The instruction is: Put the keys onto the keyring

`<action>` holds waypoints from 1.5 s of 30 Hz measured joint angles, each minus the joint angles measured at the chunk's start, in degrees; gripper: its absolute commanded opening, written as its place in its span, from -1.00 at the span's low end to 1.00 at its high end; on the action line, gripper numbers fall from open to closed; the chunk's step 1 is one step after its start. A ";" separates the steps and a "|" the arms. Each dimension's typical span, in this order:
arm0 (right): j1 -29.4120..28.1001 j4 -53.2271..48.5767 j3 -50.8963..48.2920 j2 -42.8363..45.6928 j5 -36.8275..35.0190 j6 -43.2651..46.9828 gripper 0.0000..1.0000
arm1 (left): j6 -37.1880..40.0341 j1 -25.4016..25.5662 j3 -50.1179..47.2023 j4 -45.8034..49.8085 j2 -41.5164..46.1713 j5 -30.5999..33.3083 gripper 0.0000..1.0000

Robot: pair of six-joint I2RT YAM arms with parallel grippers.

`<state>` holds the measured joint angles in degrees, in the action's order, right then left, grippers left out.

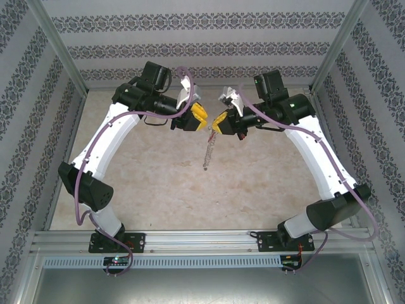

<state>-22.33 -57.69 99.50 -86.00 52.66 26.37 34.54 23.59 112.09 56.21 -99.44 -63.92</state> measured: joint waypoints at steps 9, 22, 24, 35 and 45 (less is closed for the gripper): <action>-0.07 -2.80 0.13 -0.85 -1.01 2.34 -1.00 | 1.27 0.28 0.20 2.62 -0.37 -1.90 -0.31; -0.07 -2.93 0.15 -0.85 -0.98 2.38 -1.00 | 1.53 2.38 0.35 3.72 -3.08 -2.89 -0.32; -0.07 -2.91 0.15 -0.85 -0.98 2.38 -1.00 | 1.53 2.71 0.35 3.82 -3.13 -3.06 -0.36; -0.07 -2.45 0.15 -0.85 -1.01 2.36 -1.00 | 1.53 3.41 0.46 3.82 -3.39 -3.56 -0.54; -0.02 -1.68 0.15 -0.85 -1.25 2.34 -1.00 | 2.36 3.41 0.55 4.48 -4.02 -3.56 -0.74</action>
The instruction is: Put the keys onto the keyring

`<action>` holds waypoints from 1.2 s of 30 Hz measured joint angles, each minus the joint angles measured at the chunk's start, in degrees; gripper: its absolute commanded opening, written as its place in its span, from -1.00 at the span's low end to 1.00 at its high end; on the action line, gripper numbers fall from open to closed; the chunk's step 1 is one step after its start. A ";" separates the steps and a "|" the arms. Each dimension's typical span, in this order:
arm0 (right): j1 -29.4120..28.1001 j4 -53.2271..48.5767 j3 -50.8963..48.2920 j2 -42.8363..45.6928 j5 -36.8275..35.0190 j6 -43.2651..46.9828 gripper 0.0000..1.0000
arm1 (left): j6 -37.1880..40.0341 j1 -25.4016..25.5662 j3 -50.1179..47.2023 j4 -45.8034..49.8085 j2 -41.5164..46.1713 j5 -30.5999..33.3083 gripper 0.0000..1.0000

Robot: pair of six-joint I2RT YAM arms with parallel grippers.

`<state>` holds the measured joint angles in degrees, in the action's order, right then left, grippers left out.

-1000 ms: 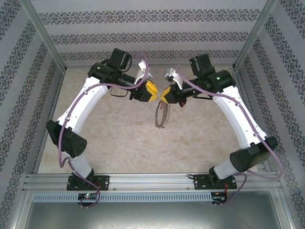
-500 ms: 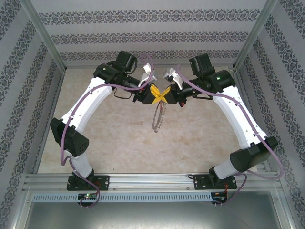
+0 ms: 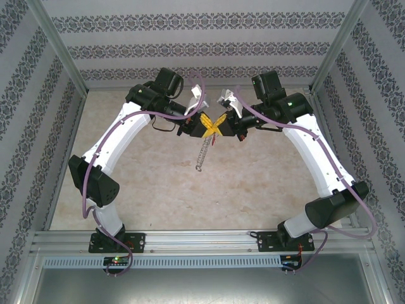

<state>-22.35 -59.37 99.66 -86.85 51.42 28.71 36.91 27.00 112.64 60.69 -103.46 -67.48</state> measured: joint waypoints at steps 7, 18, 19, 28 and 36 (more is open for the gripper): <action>0.07 -0.02 0.00 0.07 0.02 -0.02 -1.00 | 0.35 -0.07 0.02 0.02 0.00 0.02 -1.00; 6.73 18.34 -13.14 10.56 2.64 -13.57 -0.18 | -4.15 0.00 -4.63 -8.46 1.09 0.22 -1.00; 7.72 21.77 -16.15 12.85 2.67 -16.44 -0.15 | -4.87 0.02 -5.68 -9.81 1.60 0.22 -1.00; 9.49 46.34 -34.47 19.78 3.61 -36.92 -0.14 | -9.57 0.02 -9.25 -18.75 5.97 0.20 -1.00; 9.35 59.71 -40.37 19.98 7.08 -47.65 -0.17 | -11.93 0.02 -10.71 -23.06 7.63 0.20 -1.00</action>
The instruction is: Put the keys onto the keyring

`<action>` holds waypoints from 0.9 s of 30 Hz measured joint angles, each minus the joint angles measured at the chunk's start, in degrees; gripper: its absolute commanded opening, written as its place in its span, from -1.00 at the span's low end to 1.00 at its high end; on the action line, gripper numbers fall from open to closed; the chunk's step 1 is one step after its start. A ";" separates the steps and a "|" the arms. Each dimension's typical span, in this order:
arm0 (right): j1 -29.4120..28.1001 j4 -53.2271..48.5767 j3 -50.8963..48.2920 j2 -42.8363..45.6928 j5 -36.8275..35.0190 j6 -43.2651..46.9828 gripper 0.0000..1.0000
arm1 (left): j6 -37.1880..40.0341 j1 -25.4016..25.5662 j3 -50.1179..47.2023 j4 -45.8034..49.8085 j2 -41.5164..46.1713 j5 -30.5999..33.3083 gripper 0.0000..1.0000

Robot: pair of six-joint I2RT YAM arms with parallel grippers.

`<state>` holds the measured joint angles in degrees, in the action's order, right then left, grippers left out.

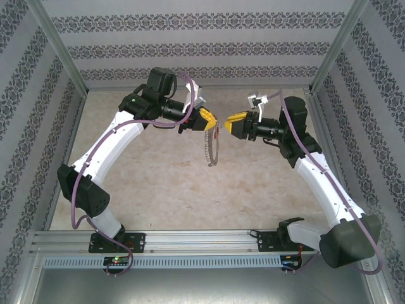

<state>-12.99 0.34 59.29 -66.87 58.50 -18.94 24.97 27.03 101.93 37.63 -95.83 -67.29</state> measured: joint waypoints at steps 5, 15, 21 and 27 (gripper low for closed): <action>-1.53 3.21 -1.38 1.46 1.49 -1.77 -0.18 | -0.57 0.00 -0.13 -0.81 0.00 0.00 -1.00; -4.04 5.66 -1.68 1.57 2.43 -2.27 -0.47 | -1.31 0.00 -0.13 -0.94 0.00 -0.02 -1.00; -4.04 5.84 -1.64 0.04 2.45 -2.16 -1.00 | -1.53 -0.02 -0.59 -1.51 0.22 0.02 -1.00; -4.04 2.05 -0.76 0.15 1.53 0.33 -1.00 | -2.69 -0.02 -2.10 -3.56 0.83 0.52 -1.00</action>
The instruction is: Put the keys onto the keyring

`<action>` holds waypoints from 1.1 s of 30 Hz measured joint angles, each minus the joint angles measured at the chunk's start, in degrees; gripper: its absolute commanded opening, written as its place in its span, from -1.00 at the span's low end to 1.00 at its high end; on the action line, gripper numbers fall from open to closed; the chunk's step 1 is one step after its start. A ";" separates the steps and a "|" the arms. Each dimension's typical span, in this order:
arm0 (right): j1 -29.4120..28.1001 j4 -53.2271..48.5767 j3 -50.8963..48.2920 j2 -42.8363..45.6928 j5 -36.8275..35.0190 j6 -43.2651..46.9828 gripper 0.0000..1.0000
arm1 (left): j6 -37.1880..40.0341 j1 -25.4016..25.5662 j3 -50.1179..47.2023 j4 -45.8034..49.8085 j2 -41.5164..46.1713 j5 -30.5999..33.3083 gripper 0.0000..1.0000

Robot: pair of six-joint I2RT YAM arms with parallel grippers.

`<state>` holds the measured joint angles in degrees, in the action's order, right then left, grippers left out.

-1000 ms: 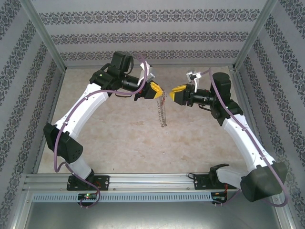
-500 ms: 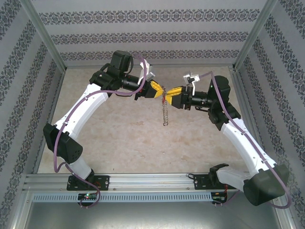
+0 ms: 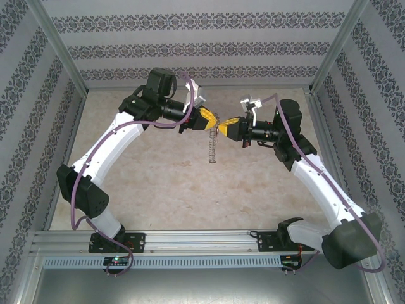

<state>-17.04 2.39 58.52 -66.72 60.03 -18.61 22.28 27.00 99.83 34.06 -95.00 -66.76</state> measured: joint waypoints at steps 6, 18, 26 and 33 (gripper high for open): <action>0.04 -8.35 2.97 0.57 -2.10 4.87 -1.00 | -0.94 0.07 -2.14 -2.51 1.16 0.92 -1.00; -0.87 -11.87 5.51 -2.12 0.48 7.10 -1.00 | -4.68 0.37 -5.60 -7.87 3.26 2.01 -1.00; -2.25 -12.52 7.21 -5.40 2.23 7.45 -0.46 | -6.80 0.26 -6.86 -9.99 3.48 2.10 -1.00; 0.63 -13.20 5.46 -2.82 2.40 7.15 -0.12 | -7.43 0.70 -6.95 -13.27 3.56 2.29 -1.00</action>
<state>-16.40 -10.81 63.99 -69.54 62.43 -11.46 14.85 27.70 92.88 20.80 -91.44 -64.47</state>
